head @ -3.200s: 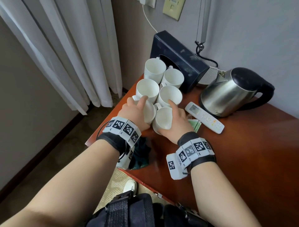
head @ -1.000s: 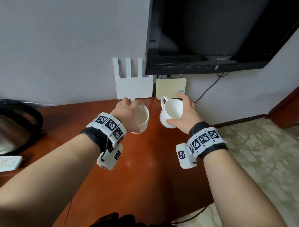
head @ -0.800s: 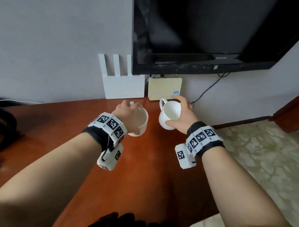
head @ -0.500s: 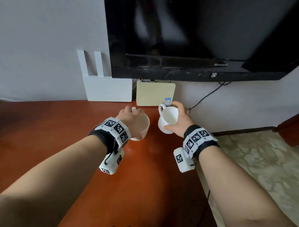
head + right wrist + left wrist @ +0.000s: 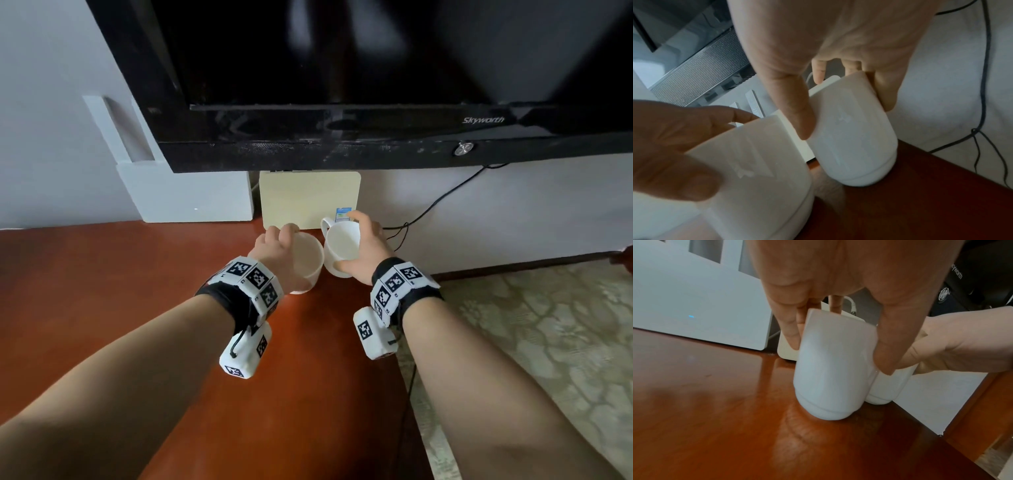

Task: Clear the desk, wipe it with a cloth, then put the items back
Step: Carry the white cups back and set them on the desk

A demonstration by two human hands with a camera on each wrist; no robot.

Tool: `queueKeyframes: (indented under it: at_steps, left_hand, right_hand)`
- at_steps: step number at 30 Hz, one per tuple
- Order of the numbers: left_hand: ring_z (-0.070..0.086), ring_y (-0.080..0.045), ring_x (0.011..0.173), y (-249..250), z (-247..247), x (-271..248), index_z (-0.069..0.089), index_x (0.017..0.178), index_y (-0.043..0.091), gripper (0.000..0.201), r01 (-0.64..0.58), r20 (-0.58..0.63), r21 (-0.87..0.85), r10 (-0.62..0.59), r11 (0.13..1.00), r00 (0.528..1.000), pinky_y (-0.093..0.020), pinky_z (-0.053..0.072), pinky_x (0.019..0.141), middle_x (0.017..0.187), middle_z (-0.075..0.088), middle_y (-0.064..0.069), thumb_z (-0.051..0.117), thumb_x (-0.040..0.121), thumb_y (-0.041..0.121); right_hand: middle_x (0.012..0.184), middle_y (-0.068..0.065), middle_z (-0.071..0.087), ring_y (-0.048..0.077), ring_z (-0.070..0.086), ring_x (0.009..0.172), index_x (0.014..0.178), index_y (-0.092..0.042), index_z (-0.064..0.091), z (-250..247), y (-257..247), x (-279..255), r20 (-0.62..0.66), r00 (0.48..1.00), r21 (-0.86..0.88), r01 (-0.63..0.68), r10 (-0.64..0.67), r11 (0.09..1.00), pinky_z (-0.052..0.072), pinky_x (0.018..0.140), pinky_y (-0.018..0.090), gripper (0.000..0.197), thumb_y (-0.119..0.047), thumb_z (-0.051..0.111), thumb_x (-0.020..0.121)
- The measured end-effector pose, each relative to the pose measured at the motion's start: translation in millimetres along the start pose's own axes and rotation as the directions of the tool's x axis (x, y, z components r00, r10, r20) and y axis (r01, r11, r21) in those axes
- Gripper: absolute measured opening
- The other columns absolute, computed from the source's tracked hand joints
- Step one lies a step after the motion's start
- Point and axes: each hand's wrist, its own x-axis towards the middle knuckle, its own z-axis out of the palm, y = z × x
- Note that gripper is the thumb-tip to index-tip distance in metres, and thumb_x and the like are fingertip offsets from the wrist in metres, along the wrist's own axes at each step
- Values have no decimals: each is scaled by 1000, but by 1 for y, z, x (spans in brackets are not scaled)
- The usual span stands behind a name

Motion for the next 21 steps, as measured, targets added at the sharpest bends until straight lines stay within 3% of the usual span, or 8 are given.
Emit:
queueKeyframes:
  at_steps: [9, 14, 21]
  left_hand:
    - [29, -25, 133, 4, -5, 14, 10, 147, 23, 97, -35, 56, 54, 32, 998, 998, -38, 38, 101, 143, 28, -6, 74, 75, 36]
    - [35, -27, 130, 7, -8, 16, 9, 148, 22, 96, -35, 57, 124, 28, 992, 998, -38, 41, 98, 145, 29, -7, 74, 77, 30]
    - [42, -28, 124, 15, -6, 21, 12, 146, 20, 96, 13, 37, 180, -20, 983, 999, -37, 44, 89, 138, 36, -10, 75, 75, 33]
  right_hand:
    - [152, 6, 15, 25, 22, 139, 145, -32, 18, 7, 8, 1, -29, 1000, -6, 5, -6, 1000, 31, 110, 37, 90, -20, 72, 76]
    - [146, 4, 28, 25, 31, 134, 146, -27, 19, 1, 6, -3, -39, 999, -95, 15, -18, 995, 36, 102, 39, 86, -19, 72, 78]
    - [151, 3, 19, 24, 30, 137, 149, -16, 11, 0, 0, 4, 4, 999, -213, -42, 44, 976, 37, 103, 36, 90, -26, 70, 81]
